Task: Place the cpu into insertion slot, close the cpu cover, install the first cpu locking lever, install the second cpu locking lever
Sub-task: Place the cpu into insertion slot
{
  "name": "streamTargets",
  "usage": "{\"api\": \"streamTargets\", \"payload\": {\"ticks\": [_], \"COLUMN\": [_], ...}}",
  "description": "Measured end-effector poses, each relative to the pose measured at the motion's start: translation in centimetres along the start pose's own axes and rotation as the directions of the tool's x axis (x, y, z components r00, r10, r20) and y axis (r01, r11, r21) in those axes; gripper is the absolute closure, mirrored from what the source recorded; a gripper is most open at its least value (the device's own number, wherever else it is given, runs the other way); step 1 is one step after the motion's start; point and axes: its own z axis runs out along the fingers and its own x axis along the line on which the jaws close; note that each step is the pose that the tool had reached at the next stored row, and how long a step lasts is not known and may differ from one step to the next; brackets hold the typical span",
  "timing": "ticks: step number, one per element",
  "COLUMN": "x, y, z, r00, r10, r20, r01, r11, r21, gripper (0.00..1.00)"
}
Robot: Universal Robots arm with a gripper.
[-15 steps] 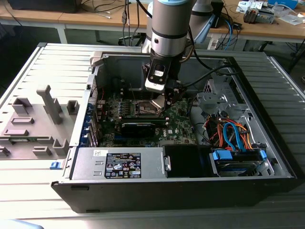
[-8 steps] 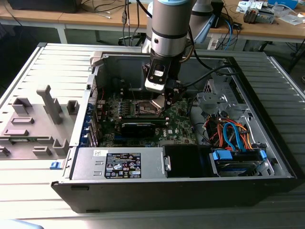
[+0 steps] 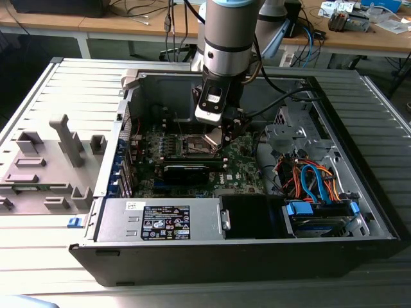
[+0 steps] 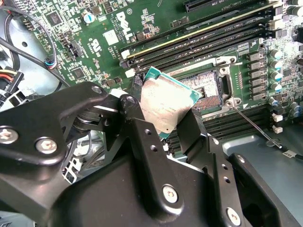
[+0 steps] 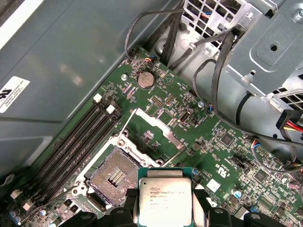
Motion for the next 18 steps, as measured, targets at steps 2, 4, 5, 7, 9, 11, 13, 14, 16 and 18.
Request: {"api": "streamTargets", "payload": {"ticks": [2, 4, 5, 7, 9, 11, 13, 14, 16, 18], "x": [0.0, 0.0, 0.0, 0.0, 0.0, 0.0, 0.0, 0.0, 0.0, 0.0], "y": [0.0, 0.0, 0.0, 0.0, 0.0, 0.0, 0.0, 0.0, 0.0, 0.0], "z": [0.0, 0.0, 0.0, 0.0, 0.0, 0.0, 0.0, 0.0, 0.0, 0.0], "r00": [1.0, 1.0, 1.0, 1.0, 1.0, 1.0, 1.0, 1.0, 1.0, 0.9999], "r10": [0.001, 0.002, 0.003, 0.004, 0.005, 0.006, 0.007, 0.008, 0.009, 0.01], "r20": [0.0, 0.0, 0.0, 0.0001, 0.0001, 0.0001, 0.0002, 0.0002, 0.0002, 0.0003], "r01": [-0.001, -0.002, -0.003, -0.004, -0.005, -0.006, -0.007, -0.008, -0.009, -0.01], "r11": [1.0, 1.0, 1.0, 1.0, 1.0, 1.0, 1.0, 1.0, 1.0, 0.9999], "r21": [0.0, 0.0, 0.0, 0.0, 0.0, 0.0, 0.0, -0.0001, -0.0001, -0.0001], "gripper": [0.45, 0.45, 0.45, 0.45, 0.45, 0.45, 0.45, 0.45, 0.45, 0.45]}}
